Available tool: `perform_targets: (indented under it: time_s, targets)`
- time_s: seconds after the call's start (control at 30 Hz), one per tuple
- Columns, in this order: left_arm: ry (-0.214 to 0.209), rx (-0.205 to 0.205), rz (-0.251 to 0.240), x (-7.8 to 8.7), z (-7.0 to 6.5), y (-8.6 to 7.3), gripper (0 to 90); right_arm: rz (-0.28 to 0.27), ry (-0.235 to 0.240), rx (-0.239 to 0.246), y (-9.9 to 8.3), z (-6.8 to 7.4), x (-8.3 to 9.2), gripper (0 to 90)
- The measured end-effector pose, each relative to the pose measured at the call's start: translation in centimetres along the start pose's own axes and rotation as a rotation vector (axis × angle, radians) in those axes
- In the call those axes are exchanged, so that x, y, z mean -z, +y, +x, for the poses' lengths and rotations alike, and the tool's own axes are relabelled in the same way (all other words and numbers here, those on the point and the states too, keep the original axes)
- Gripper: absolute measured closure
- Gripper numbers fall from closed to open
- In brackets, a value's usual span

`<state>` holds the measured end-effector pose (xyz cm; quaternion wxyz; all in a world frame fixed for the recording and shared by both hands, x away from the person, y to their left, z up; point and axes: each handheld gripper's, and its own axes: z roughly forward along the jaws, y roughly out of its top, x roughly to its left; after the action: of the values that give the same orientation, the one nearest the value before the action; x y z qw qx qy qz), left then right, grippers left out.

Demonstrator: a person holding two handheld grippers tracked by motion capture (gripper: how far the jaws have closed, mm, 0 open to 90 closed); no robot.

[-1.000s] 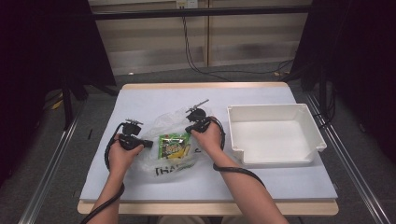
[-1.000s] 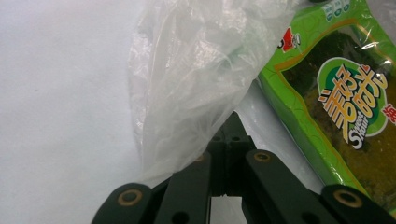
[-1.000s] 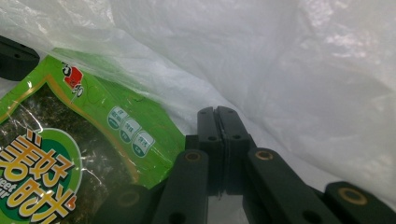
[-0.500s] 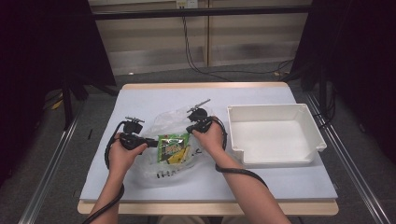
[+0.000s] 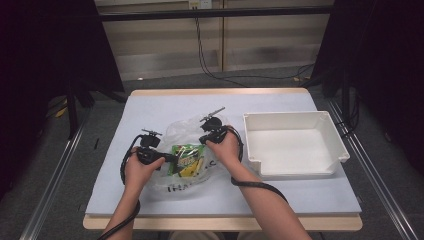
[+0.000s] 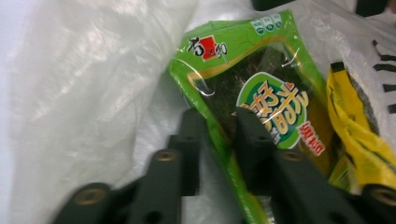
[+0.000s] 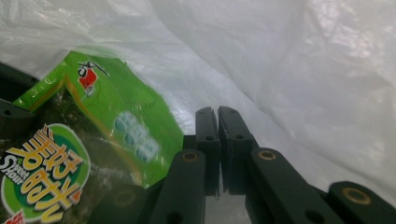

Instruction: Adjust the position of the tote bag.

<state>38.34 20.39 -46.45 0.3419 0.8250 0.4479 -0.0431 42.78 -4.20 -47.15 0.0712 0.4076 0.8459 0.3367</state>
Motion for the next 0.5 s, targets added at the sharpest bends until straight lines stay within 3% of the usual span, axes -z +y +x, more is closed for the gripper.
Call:
perform_targets:
  time_s: [0.03, 0.07, 0.1, 0.17, 0.37, 0.5]
  targets:
    - [0.011, 0.048, -0.047, -0.2, -0.5, -0.1, 81.8, -0.003, 0.001, 0.002, 0.0, 0.0, -0.1, 87.3]
    - [0.014, -0.005, -0.009, 0.0, -0.3, 0.0, 83.6, 0.001, 0.002, 0.0, 0.0, 0.1, -0.1, 87.3]
    - [0.015, 0.021, -0.031, -0.1, -0.6, 0.0, 84.7, -0.001, 0.003, -0.003, 0.1, 0.1, -0.1, 87.3]
    - [0.015, 0.005, -0.019, 0.2, -0.7, 0.0, 86.0, -0.001, 0.002, -0.006, 0.2, 0.1, 0.0, 87.3]
    - [0.013, 0.0, -0.081, 1.9, -1.1, -0.1, 87.7, 0.005, -0.005, 0.001, 0.0, -0.3, 0.3, 87.3]
    - [0.01, -0.034, -0.108, 3.1, -1.7, -0.1, 88.1, 0.008, -0.006, 0.004, 0.1, -0.3, 0.4, 87.1]
